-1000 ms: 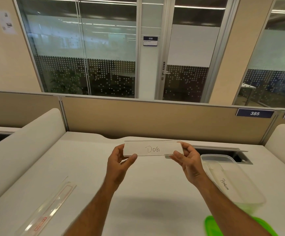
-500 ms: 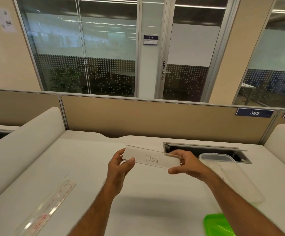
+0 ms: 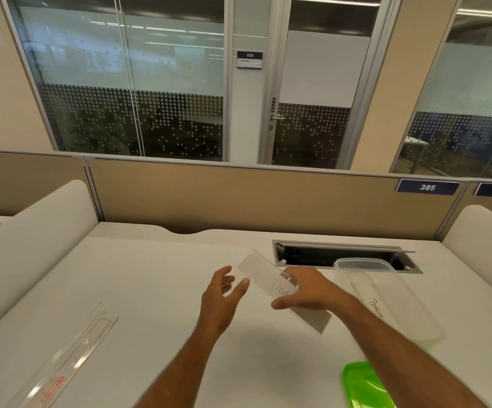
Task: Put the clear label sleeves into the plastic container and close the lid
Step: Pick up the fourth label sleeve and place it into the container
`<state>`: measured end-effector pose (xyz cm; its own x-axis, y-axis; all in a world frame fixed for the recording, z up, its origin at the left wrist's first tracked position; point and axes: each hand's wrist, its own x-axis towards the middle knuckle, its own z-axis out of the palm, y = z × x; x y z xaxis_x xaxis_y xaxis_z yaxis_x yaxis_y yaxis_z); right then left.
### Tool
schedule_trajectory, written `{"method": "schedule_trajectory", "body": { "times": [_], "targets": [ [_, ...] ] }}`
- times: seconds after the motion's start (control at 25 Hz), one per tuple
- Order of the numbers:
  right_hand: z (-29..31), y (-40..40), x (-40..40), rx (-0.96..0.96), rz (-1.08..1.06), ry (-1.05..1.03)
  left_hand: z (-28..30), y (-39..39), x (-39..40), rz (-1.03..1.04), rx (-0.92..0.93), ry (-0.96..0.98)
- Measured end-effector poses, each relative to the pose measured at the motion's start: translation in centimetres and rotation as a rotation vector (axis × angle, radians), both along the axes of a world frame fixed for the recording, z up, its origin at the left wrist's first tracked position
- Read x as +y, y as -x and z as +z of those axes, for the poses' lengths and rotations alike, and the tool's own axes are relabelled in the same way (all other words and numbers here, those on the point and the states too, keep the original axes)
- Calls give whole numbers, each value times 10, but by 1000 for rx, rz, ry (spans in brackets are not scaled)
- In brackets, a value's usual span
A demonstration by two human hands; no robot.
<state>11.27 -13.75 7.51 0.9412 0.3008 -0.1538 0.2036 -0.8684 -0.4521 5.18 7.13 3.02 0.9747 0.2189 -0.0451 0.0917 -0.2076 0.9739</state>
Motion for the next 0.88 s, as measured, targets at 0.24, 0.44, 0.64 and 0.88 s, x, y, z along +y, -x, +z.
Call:
{"method": "schedule_trajectory", "body": {
  "times": [0.24, 0.44, 0.64, 0.88],
  "targets": [
    [5, -29, -80, -184, -370, 129, -78, -4, 10, -172, 66, -827],
    [-3, -42, -146, -232, -655, 203, -128, 0, 20, -221, 161, -1089],
    [-35, -41, -179, -125, -738, 311, -140, -4, 18, -177, 78, -1176],
    [-62, -43, -190, -22, -744, 362, -143, -9, 20, -149, 56, -1173]
  ]
}}
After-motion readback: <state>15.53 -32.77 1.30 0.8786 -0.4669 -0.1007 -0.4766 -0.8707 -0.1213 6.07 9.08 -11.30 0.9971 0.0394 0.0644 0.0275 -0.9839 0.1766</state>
